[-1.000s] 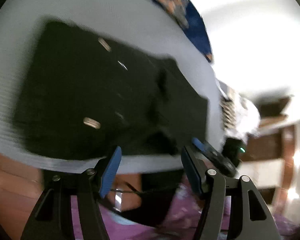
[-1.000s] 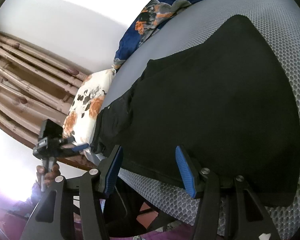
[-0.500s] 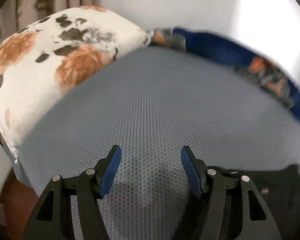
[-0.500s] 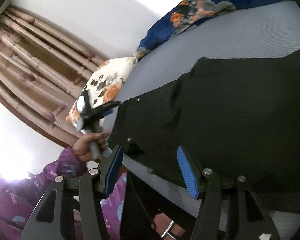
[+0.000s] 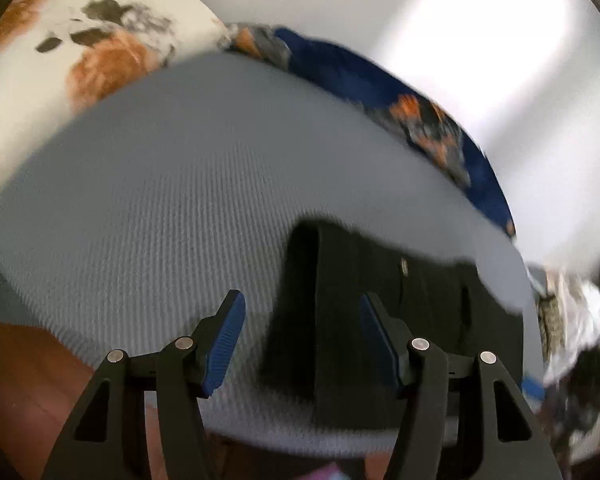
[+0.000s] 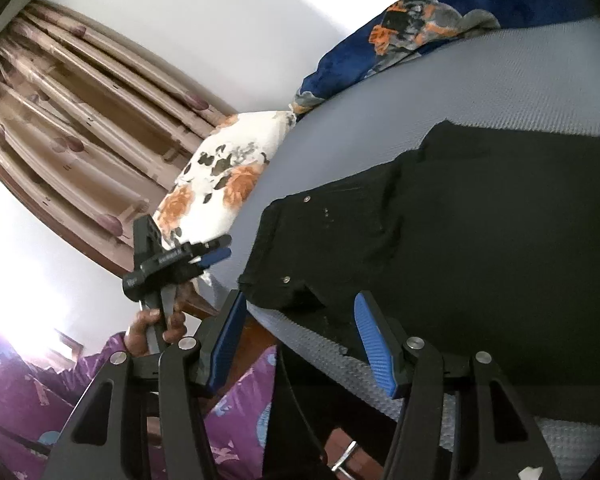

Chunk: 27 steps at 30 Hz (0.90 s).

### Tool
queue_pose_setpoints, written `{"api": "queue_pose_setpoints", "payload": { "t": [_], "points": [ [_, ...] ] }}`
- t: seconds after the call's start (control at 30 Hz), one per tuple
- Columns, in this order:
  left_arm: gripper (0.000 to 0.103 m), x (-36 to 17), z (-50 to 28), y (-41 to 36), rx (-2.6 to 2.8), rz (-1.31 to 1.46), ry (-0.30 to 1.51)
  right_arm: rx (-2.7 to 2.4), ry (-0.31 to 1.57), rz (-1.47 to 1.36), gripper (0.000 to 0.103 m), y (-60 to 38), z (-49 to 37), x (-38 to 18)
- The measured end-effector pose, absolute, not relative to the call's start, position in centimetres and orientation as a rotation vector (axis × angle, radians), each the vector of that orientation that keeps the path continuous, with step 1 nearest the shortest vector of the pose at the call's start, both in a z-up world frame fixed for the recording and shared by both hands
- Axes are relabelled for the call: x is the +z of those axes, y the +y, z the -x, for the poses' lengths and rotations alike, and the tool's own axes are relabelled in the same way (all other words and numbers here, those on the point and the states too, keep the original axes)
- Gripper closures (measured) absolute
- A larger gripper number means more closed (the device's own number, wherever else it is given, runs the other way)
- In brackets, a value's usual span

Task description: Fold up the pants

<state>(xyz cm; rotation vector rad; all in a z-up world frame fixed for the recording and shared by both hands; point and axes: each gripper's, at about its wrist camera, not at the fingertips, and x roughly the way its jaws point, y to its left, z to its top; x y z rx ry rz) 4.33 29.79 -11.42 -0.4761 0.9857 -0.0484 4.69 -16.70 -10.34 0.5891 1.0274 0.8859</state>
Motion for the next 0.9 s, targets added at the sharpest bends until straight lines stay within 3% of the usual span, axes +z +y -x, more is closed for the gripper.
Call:
{"api": "queue_pose_setpoints", "payload": {
  "t": [0.13, 0.27, 0.3, 0.33, 0.53, 0.7, 0.9],
  "points": [
    [0.043, -13.4, -5.9, 29.5, -0.213, 0.564, 1.091, 0.878, 1.055, -0.591, 0.048, -15.9, -4.3, -10.7],
    [0.043, -15.9, -7.3, 26.6, -0.302, 0.471, 1.244, 0.872, 1.035, -0.562, 0.048, -16.0, -4.1, -9.7],
    [0.047, -15.3, -7.2, 26.1, -0.324, 0.425, 1.211, 0.868, 1.028, -0.561, 0.047, -16.2, -4.0, -9.5],
    [0.073, -14.7, -7.1, 25.6, -0.326, 0.358, 1.186, 0.861, 1.026, -0.565, 0.046, -16.3, -4.0, -9.4],
    [0.093, -12.8, -7.7, 24.9, -0.276, 0.213, 1.157, 0.838, 1.049, -0.603, 0.045, -16.4, -4.4, -10.5],
    [0.094, -10.6, -7.2, 25.4, -0.297, 0.220, 1.099, 0.829, 1.083, -0.588, 0.045, -16.2, -3.9, -12.2],
    [0.094, -12.2, -9.1, 26.0, -0.262, 0.204, 1.121, 0.799, 1.132, -0.636, 0.045, -16.5, -4.2, -14.5]
  ]
}}
